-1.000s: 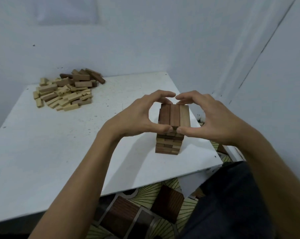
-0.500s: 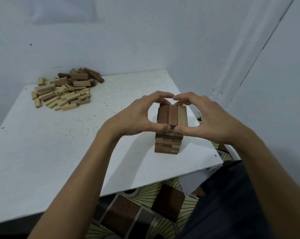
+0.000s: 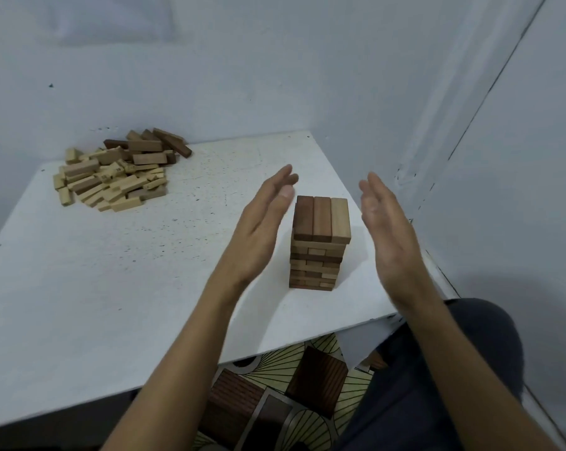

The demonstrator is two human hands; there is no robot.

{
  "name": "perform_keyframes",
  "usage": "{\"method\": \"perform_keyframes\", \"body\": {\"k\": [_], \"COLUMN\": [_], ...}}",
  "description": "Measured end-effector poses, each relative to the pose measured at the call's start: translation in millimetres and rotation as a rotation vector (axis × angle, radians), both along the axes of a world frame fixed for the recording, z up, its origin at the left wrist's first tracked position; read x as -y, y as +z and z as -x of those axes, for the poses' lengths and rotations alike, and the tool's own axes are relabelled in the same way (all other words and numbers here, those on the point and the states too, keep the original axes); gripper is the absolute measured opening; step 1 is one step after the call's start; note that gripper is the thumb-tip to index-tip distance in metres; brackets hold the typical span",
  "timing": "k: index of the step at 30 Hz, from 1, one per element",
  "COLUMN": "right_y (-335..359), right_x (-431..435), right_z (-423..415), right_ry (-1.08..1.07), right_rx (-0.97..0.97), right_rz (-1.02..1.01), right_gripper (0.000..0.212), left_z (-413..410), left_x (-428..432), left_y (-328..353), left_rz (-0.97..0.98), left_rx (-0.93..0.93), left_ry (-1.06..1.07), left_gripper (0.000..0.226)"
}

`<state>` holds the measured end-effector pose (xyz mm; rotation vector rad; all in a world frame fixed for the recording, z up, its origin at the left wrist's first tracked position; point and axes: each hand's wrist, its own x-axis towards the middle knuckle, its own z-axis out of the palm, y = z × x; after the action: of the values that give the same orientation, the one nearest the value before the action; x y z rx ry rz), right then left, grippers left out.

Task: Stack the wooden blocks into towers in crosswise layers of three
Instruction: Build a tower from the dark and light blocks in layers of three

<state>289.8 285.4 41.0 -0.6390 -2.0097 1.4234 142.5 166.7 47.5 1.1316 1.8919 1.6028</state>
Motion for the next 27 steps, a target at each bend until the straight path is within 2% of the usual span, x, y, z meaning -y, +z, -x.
{"method": "perform_keyframes", "body": {"k": [3, 7, 9, 14, 18, 27], "right_y": [-16, -24, -23, -19, -22, -25], "right_x": [21, 31, 33, 36, 39, 42], "right_z": [8, 19, 22, 23, 25, 28], "right_ry": [-0.080, -0.109, -0.099, -0.074, -0.059, -0.052], "right_rx": [-0.126, -0.200, -0.221, -0.203, -0.200, -0.207], "right_rz": [0.148, 0.192, 0.203, 0.154, 0.128, 0.144], "right_gripper": [0.076, 0.079, 0.073, 0.063, 0.058, 0.057], "left_z": [-21, -34, -38, -39, -42, -44], "left_x": [-7, -13, -15, -19, -19, -20], "left_y": [-13, -16, -15, -12, -13, -15], "left_rz": [-0.074, -0.094, -0.101, -0.087, -0.063, -0.068], "left_rx": [0.131, 0.193, 0.206, 0.193, 0.160, 0.128], "left_ry": [0.134, 0.181, 0.176, 0.187, 0.163, 0.151], "left_gripper": [0.063, 0.063, 0.065, 0.062, 0.052, 0.060]}}
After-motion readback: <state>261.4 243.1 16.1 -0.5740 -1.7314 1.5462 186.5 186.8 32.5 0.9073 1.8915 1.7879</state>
